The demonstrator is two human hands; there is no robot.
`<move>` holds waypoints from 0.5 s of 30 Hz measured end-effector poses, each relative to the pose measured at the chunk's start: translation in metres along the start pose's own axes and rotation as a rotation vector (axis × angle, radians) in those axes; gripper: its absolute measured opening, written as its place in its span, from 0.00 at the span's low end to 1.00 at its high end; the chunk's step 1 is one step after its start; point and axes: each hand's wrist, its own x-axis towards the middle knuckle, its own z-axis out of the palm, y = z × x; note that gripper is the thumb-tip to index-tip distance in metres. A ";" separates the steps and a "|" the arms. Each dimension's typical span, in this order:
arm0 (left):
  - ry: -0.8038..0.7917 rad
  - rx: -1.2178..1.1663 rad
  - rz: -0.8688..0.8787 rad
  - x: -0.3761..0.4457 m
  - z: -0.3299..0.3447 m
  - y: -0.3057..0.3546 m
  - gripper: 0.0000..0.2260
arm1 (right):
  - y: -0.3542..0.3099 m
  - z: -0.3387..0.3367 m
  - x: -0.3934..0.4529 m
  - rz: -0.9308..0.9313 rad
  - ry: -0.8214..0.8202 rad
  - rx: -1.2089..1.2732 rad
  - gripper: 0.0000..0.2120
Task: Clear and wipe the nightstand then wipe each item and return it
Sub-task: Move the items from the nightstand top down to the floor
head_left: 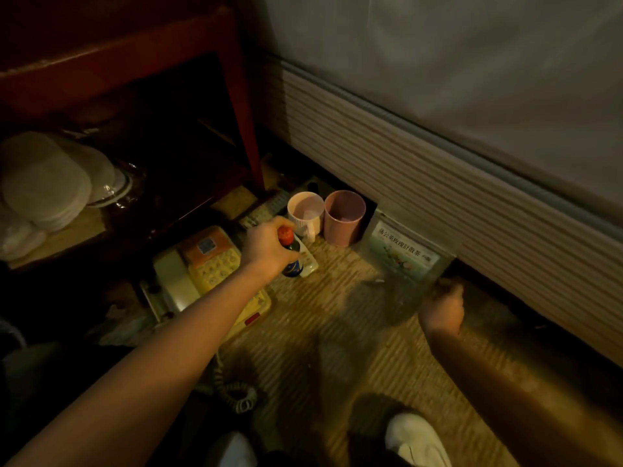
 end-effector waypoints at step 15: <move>-0.119 0.059 0.149 0.047 0.071 0.012 0.22 | -0.005 0.035 -0.030 -0.079 -0.518 -0.083 0.12</move>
